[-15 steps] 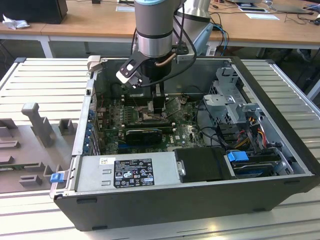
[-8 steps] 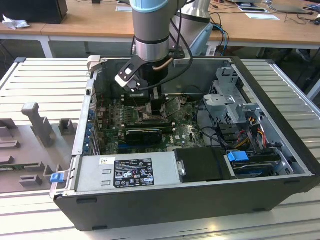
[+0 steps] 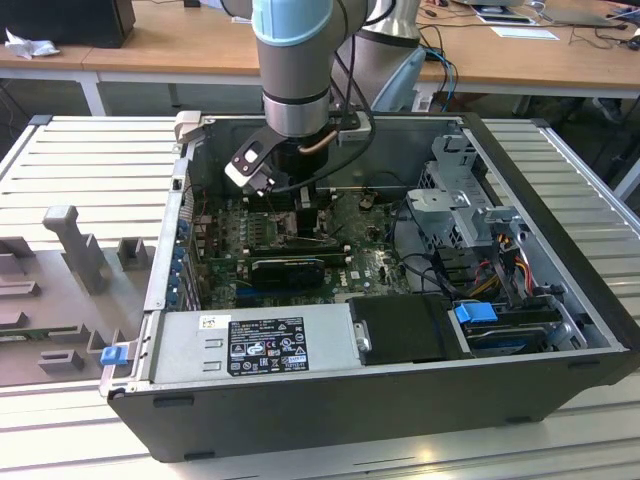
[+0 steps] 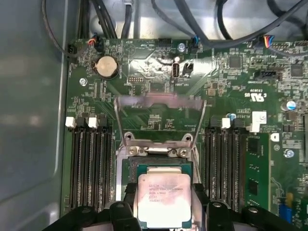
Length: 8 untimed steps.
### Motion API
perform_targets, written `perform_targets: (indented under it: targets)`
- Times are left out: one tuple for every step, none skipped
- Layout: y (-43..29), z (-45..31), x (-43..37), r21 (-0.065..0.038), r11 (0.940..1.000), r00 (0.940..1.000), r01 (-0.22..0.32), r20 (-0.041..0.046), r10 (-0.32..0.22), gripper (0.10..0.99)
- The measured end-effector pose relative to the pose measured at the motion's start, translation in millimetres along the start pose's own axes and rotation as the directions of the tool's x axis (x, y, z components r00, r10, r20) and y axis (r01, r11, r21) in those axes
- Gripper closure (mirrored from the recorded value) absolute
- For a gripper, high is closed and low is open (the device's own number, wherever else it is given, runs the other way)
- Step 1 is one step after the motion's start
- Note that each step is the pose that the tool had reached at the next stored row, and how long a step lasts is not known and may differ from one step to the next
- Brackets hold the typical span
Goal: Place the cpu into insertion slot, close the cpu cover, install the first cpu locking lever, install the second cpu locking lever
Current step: 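Place the cpu into insertion slot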
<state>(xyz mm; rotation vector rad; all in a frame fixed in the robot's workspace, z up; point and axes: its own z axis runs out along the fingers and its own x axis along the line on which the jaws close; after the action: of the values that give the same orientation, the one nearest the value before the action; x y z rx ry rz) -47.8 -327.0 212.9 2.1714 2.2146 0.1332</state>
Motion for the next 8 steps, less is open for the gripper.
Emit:
perform_targets:
  targets:
    - [-0.2,2.6,0.6,0.001,1.0000,1.0000,0.000,0.0000,0.000,0.557]
    - [-0.3,4.1,0.7,0.002,1.0000,1.0000,0.000,-0.0001,0.000,0.557]
    - [-0.4,5.2,0.9,0.003,1.0000,1.0000,0.000,-0.0001,0.000,0.557]
    - [-0.4,6.6,1.3,0.005,1.0000,1.0000,0.000,0.0000,0.000,0.557]
    - [-0.1,7.0,1.3,0.006,1.0000,1.0000,-0.003,0.0004,0.003,0.557]
    - [0.8,7.4,1.3,0.006,0.9999,1.0000,-0.010,0.0008,0.010,0.557]
    - [1.4,7.7,1.3,0.006,0.9999,0.9999,-0.014,0.0012,0.014,0.557]
    - [1.8,8.1,1.3,0.005,0.9998,0.9998,-0.020,0.0017,0.020,0.557]
